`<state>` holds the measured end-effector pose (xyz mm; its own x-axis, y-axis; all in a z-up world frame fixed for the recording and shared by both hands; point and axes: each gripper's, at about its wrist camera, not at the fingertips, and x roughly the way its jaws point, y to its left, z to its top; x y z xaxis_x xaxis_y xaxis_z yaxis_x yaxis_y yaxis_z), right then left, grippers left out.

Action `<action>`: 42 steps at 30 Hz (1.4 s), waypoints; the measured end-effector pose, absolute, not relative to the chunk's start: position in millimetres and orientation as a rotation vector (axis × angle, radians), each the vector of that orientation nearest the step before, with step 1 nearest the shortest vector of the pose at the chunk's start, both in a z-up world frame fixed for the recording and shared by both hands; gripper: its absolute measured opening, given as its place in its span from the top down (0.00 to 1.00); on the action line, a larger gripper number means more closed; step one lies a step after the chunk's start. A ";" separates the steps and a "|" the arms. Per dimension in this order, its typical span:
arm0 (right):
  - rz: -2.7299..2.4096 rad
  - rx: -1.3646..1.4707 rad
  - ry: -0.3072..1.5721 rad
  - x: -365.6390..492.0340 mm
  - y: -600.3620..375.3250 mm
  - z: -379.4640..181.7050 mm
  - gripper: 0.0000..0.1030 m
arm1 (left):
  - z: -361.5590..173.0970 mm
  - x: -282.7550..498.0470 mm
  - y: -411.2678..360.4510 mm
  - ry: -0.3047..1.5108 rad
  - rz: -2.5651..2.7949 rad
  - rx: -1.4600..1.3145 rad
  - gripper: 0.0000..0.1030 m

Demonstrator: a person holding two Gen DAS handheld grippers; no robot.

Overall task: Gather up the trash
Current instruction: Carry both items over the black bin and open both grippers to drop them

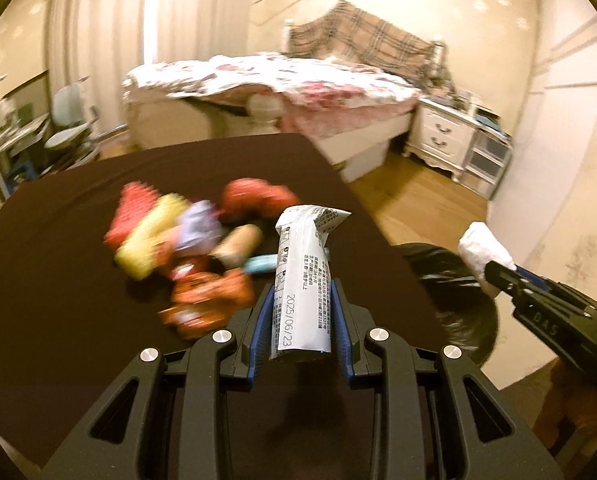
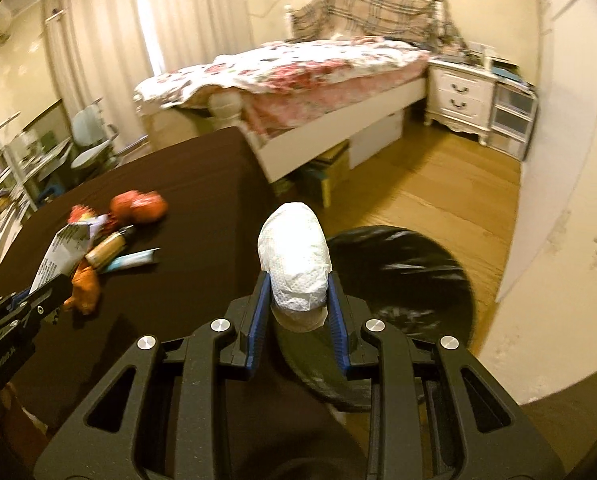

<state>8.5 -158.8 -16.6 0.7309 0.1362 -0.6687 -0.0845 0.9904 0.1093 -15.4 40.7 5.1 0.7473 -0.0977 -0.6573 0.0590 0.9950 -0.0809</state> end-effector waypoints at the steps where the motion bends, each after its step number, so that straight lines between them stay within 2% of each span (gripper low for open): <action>1: 0.107 0.076 0.739 9.0 -164.8 -17.6 0.73 | 4.3 -12.0 30.5 0.720 -0.106 -0.044 0.71; 13: 0.017 0.089 0.732 18.1 -203.8 -32.4 0.73 | -14.0 24.7 -36.4 0.733 -0.204 0.026 0.71; 29: -0.032 0.123 0.751 37.1 -223.6 -46.7 0.71 | -29.2 50.7 -68.8 0.762 -0.214 0.099 0.71; 30: -0.036 0.127 0.748 37.8 -224.5 -46.7 0.68 | -29.7 50.5 -69.4 0.762 -0.211 0.106 0.66; 31: -0.040 0.131 0.748 38.4 -225.7 -47.0 0.58 | -29.9 50.2 -69.5 0.764 -0.205 0.113 0.58; 32: -0.044 0.135 0.750 38.9 -227.0 -47.5 0.55 | -29.7 48.8 -69.1 0.761 -0.198 0.111 0.53; 33: -0.050 0.138 0.748 39.5 -228.3 -47.2 0.52 | -28.8 47.4 -68.8 0.757 -0.193 0.106 0.40; 34: -0.059 0.140 0.746 39.0 -229.4 -47.2 0.52 | -27.0 45.9 -66.6 0.749 -0.189 0.095 0.32; 37: -0.069 0.147 0.749 36.7 -231.9 -47.2 0.51 | -23.3 43.8 -59.6 0.745 -0.177 0.068 0.28; 42: -0.076 0.155 0.748 31.6 -233.6 -45.4 0.49 | -22.5 41.0 -50.1 0.751 -0.154 0.051 0.27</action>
